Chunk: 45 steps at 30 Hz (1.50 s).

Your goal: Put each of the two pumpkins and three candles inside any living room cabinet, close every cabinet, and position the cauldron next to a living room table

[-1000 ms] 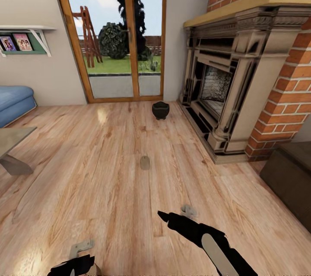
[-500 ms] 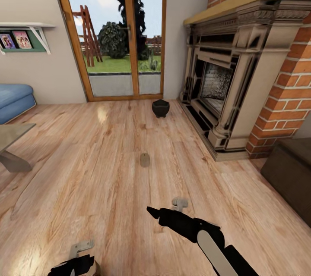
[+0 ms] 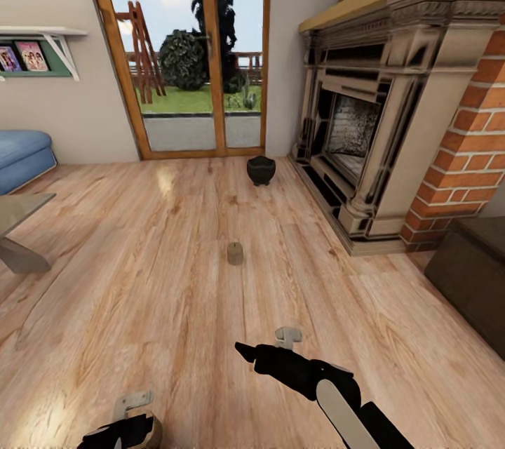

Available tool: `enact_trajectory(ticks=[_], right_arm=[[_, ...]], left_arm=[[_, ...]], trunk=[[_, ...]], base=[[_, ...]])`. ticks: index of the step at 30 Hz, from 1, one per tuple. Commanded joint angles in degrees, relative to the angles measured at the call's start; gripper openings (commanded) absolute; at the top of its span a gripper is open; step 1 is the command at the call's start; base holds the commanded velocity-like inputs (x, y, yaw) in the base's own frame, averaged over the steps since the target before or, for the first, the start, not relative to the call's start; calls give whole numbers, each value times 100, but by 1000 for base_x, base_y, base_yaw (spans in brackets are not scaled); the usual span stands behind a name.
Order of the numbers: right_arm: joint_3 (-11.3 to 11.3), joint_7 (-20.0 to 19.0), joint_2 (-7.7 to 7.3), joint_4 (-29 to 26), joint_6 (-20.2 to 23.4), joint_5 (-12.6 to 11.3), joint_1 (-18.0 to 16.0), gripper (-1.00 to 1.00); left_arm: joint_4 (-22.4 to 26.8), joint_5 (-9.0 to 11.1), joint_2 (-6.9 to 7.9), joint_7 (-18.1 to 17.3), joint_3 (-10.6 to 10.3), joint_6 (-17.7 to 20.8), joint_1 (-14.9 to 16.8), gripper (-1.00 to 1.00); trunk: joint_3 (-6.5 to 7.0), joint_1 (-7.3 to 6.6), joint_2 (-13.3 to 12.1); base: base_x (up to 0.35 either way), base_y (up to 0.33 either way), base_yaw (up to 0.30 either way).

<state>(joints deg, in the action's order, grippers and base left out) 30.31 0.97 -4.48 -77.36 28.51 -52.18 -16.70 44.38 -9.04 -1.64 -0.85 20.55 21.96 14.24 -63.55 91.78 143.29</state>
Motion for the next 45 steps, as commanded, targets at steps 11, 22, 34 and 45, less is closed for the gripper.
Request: enact_trajectory(ticks=[11, 22, 34, 45], right_arm=[[167, -9, -3, 1, -245, 2, 0, 100], [210, -9, 0, 8, -255, 6, 0, 100], [212, -9, 0, 21, -258, 6, 0, 100], [212, -9, 17, 329, -264, 15, 0, 100]], left_arm=[[0, -1, 5, -2, -7, 1, 0, 100], [0, -1, 3, 3, -5, 1, 0, 100], [0, -10, -11, -4, -15, 3, 0, 100], [0, -10, 25, -44, -87, 0, 0, 100]], trunk=[[-244, 28, 15], [-488, 56, 30], [-710, 82, 43], [-710, 82, 43]], base=[[0, 0, 0], [0, 0, 0], [0, 0, 0], [64, 0, 0]])
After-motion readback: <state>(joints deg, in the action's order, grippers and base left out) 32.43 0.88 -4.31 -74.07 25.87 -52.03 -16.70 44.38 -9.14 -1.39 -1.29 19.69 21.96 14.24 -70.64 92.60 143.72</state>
